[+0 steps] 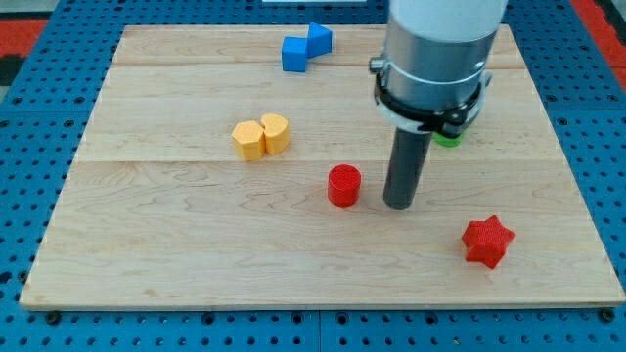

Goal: Move red circle towards center right

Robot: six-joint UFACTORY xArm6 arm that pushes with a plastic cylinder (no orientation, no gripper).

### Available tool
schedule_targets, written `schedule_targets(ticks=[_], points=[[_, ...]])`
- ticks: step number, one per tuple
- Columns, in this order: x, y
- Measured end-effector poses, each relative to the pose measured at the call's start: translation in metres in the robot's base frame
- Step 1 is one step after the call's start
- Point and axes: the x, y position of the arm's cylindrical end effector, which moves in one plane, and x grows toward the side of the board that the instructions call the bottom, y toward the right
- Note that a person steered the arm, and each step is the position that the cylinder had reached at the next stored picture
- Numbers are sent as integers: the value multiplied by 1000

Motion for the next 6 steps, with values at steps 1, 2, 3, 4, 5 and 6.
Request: schedule_targets(ticks=[1, 2, 3, 4, 5, 6], points=[[-13, -31], [-4, -83], [0, -143], [-1, -207], [-1, -230], [5, -234]])
